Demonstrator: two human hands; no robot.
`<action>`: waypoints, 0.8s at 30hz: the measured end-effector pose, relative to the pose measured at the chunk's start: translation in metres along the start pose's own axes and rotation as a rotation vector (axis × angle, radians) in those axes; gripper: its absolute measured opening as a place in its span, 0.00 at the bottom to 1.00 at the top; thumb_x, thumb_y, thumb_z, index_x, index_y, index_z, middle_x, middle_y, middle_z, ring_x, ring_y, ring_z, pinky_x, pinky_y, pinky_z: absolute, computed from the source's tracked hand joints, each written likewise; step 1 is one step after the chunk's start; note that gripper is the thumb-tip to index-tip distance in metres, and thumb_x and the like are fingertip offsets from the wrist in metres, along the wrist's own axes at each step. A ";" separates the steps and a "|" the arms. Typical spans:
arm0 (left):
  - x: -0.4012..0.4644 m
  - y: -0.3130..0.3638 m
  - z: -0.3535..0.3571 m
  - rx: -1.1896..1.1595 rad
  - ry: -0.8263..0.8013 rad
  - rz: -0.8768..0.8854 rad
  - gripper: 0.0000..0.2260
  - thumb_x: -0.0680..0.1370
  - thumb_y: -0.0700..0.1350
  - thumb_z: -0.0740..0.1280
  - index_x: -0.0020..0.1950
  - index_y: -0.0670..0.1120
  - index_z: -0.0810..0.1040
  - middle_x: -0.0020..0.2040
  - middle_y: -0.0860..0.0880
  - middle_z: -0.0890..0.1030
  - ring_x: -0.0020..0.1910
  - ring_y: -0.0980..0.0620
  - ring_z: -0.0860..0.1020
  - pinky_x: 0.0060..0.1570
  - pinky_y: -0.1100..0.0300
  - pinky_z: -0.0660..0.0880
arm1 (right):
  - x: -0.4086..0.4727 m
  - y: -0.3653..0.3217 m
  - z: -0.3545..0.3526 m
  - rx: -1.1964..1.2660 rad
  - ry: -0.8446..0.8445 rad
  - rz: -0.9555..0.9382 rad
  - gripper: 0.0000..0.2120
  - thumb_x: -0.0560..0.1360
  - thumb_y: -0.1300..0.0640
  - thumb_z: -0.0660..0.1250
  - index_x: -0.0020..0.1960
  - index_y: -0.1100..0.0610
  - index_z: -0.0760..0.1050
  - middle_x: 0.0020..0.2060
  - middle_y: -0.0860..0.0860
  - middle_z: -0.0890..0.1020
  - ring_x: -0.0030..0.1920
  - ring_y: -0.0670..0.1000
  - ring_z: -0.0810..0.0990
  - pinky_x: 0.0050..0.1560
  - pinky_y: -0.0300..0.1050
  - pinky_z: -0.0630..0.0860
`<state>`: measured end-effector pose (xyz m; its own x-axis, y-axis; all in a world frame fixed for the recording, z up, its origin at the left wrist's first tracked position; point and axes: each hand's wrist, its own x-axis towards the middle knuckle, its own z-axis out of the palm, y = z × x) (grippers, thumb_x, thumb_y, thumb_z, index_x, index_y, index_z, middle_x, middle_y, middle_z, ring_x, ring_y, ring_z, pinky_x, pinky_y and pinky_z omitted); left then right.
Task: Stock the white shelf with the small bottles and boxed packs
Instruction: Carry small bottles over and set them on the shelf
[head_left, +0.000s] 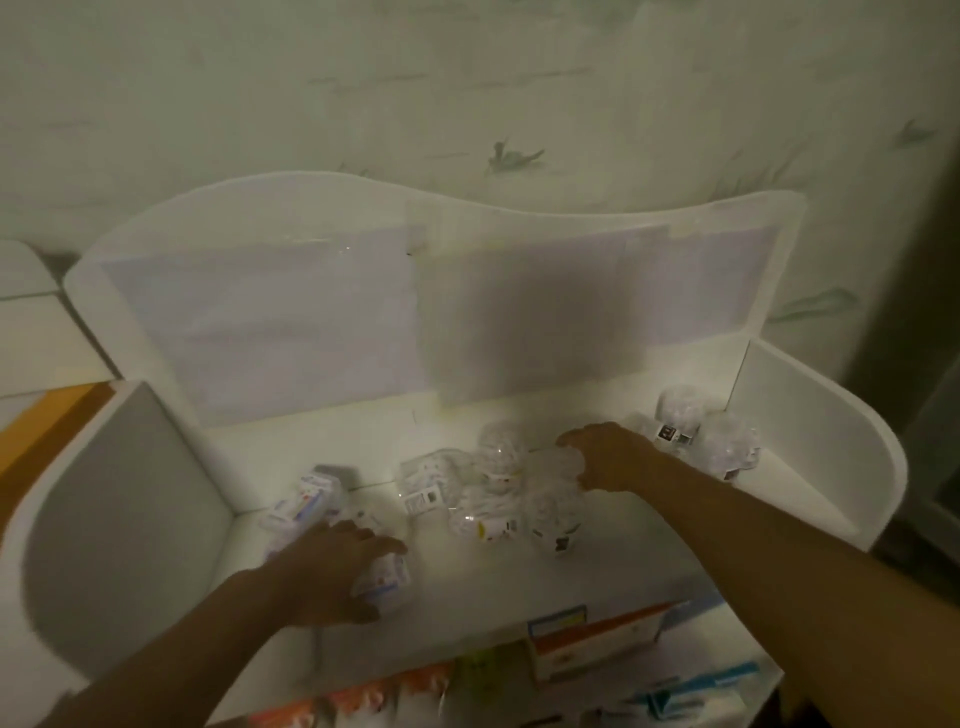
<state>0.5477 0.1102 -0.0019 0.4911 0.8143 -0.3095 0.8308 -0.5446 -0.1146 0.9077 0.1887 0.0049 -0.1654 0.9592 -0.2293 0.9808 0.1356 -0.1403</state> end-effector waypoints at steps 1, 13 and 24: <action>-0.003 -0.001 0.003 0.005 0.016 -0.015 0.33 0.72 0.63 0.66 0.74 0.61 0.58 0.72 0.55 0.67 0.70 0.53 0.65 0.70 0.56 0.58 | 0.002 0.000 0.004 -0.013 -0.002 -0.009 0.36 0.70 0.49 0.74 0.74 0.45 0.64 0.71 0.52 0.71 0.70 0.56 0.70 0.68 0.52 0.70; -0.025 0.007 0.018 -0.100 0.216 -0.046 0.32 0.71 0.66 0.60 0.74 0.56 0.63 0.76 0.52 0.62 0.74 0.48 0.63 0.69 0.52 0.63 | 0.003 0.007 -0.001 0.002 -0.022 -0.107 0.37 0.68 0.48 0.75 0.74 0.49 0.64 0.70 0.53 0.73 0.67 0.55 0.73 0.65 0.49 0.72; 0.030 0.083 -0.004 -0.208 0.391 0.001 0.30 0.76 0.57 0.64 0.76 0.55 0.58 0.77 0.50 0.59 0.75 0.48 0.60 0.71 0.51 0.62 | -0.035 -0.001 0.005 0.299 0.065 -0.129 0.31 0.77 0.36 0.60 0.73 0.53 0.67 0.72 0.52 0.71 0.71 0.53 0.69 0.69 0.48 0.66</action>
<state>0.6329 0.0903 -0.0175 0.5205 0.8505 0.0750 0.8458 -0.5257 0.0907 0.9124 0.1532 0.0079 -0.2702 0.9540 -0.1302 0.8768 0.1879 -0.4426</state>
